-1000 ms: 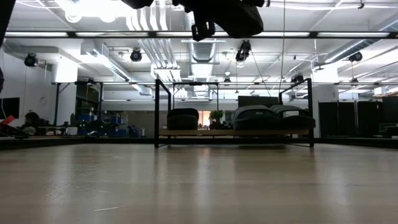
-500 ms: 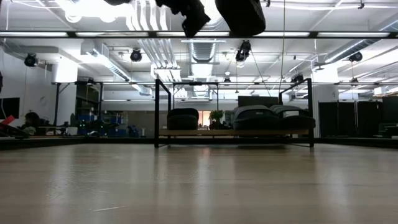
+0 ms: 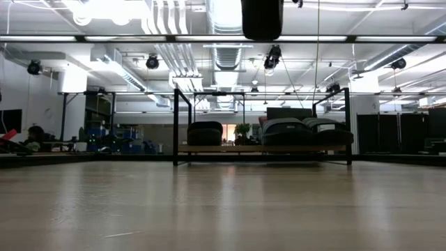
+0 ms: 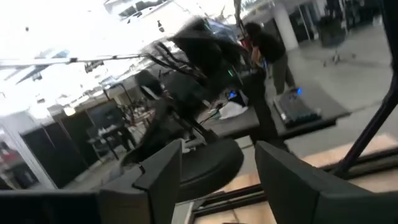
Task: Pick and place slides into the shelf
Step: Put the black slipper on the shelf
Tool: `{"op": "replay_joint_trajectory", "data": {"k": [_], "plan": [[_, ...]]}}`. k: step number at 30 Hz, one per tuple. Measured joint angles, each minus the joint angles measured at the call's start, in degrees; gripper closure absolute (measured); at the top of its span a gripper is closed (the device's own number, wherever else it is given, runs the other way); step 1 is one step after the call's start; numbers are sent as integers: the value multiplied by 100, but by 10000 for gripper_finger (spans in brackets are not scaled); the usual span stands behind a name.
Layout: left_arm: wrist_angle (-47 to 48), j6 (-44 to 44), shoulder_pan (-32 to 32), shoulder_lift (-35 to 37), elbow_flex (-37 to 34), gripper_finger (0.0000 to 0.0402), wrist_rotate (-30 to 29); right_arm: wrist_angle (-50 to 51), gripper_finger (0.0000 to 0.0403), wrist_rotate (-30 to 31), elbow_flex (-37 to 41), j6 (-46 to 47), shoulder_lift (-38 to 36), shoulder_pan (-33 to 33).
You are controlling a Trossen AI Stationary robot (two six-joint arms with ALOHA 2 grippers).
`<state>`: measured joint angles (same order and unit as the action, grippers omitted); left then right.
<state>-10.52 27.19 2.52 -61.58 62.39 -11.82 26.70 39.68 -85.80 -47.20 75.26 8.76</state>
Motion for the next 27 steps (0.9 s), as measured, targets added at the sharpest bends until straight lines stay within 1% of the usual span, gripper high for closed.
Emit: {"op": "replay_joint_trajectory", "data": {"k": [3,7,12,15,20,24,27], "plan": [[374,-475,0,381,0,213,33,-784,395,-289,643,-209,-207,43],[882,-941,4,772,-11,213,80,-1618,395,-775,1401,-438,-295,120],[1417,-1392,4,1107,-22,213,80,-2308,395,-1349,2078,-538,-207,324],[1606,-1544,4,1248,-24,213,80,-2624,395,-1491,2407,-604,-37,523],[1889,-1635,4,1425,-40,213,75,-3071,395,-1806,2659,-809,352,888],[2082,-1636,4,1476,-54,213,69,-3135,395,-1902,2685,-1108,803,1136],[2153,-1636,4,1472,-66,213,66,-2995,395,-1888,2506,-1282,1168,1266]]}}
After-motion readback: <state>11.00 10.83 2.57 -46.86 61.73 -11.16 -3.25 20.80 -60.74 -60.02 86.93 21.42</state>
